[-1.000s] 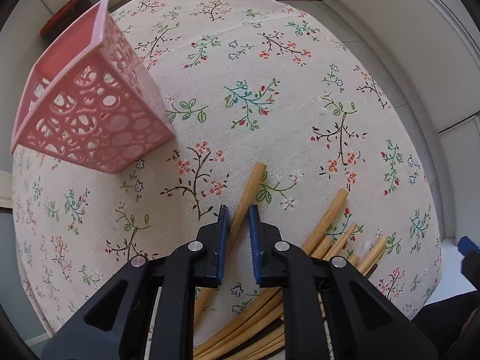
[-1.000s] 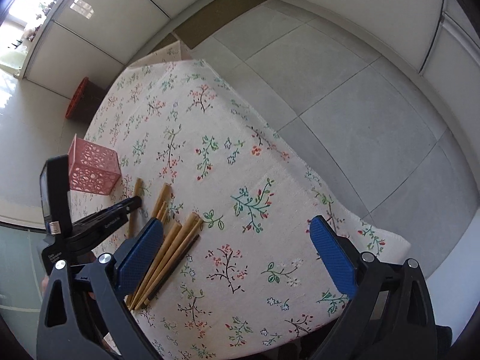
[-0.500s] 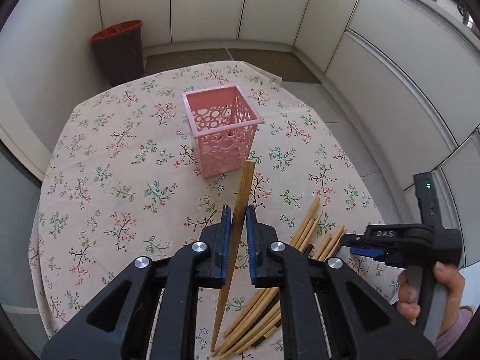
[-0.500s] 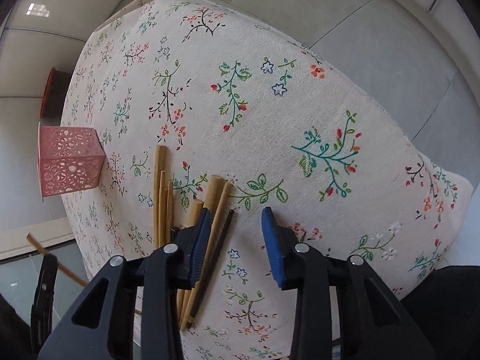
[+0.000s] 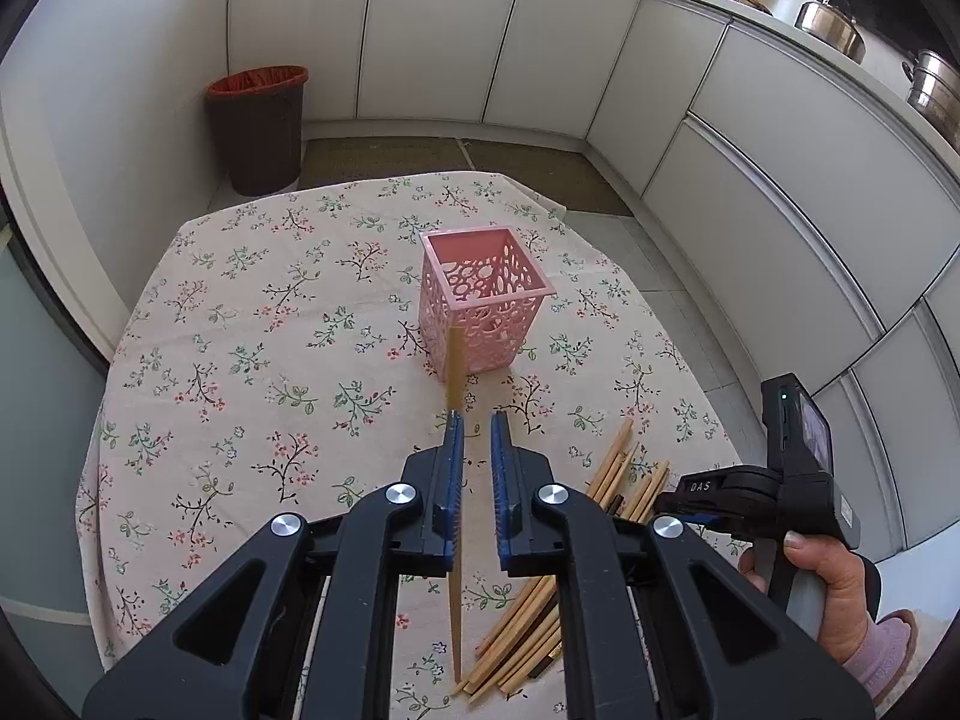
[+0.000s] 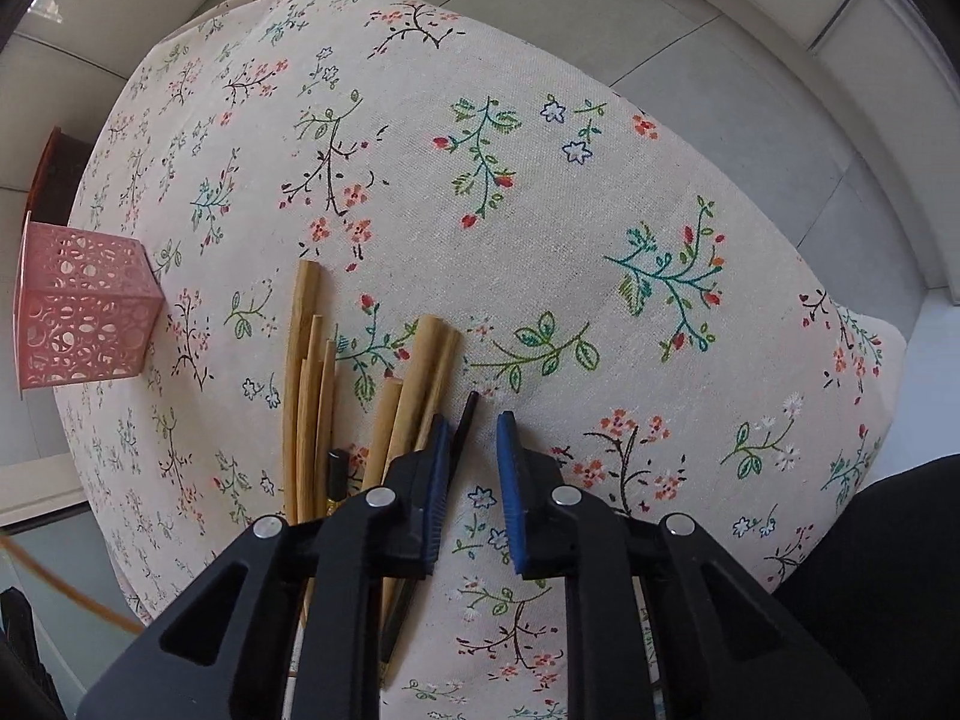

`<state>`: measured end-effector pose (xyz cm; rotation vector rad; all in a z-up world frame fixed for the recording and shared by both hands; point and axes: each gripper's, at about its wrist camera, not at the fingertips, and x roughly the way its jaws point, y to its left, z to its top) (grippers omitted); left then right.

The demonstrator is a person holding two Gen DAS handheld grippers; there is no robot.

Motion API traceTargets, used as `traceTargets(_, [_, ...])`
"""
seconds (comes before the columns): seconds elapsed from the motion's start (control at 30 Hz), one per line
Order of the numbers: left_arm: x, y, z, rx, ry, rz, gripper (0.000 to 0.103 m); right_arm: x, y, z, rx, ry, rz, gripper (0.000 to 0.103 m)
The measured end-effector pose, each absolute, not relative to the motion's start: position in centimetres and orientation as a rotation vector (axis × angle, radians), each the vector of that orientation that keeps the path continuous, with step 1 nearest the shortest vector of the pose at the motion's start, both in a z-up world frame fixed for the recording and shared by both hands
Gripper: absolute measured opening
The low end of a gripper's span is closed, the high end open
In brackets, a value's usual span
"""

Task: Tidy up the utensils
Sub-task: 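Grasp a wooden chopstick with the left tool while the right tool grasps a dark chopstick, then lift the chopsticks and carry both tools toward the pink basket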

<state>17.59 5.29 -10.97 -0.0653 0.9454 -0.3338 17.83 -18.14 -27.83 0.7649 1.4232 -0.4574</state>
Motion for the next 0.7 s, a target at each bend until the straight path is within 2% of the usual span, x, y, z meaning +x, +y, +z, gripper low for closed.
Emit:
traceTargets(0.1, [17.5, 5.5, -10.8, -0.068, 0.944, -0.329, 0.009, 19.1, -16.7, -27.6, 0.735, 1.407, -0.483, 0.017])
traceTargets(0.13, [17.4, 5.5, -10.7, -0.067, 0.943, -0.329, 0.009, 19.3, -16.4, -27.5, 0.719, 1.395, -0.483, 0.008])
traceTargets(0.17, [17.3, 5.4, -10.6, -0.063, 0.941, -0.329, 0.009, 19.4, -16.0, -27.6, 0.72, 1.378, -0.454, 0.006])
traceTargets(0.33, [18.8, 6.9, -12.9, -0.11, 1.063, -0.313, 0.01, 18.0, -16.8, -27.5, 0.754, 1.354, -0.399, 0.004])
traceTargets(0.37, [19.6, 7.2, -14.3, -0.119, 1.124, -0.318, 0.015, 17.7, -17.3, -27.4, 0.768, 1.358, -0.392, 0.004])
traceTargets(0.47, [22.1, 7.5, -18.4, -0.161, 1.276, -0.302, 0.019, 17.3, -18.5, -27.5, 0.754, 1.365, -0.396, 0.004])
traceTargets(0.63, [25.4, 5.9, -21.7, -0.144, 1.342, -0.258, 0.04, 16.8, -20.2, -27.6, 0.732, 1.402, -0.352, 0.004])
traceTargets(0.7, [26.2, 5.3, -22.9, -0.123, 1.362, -0.226, 0.041, 16.9, -20.6, -27.9, 0.719, 1.41, -0.343, 0.005])
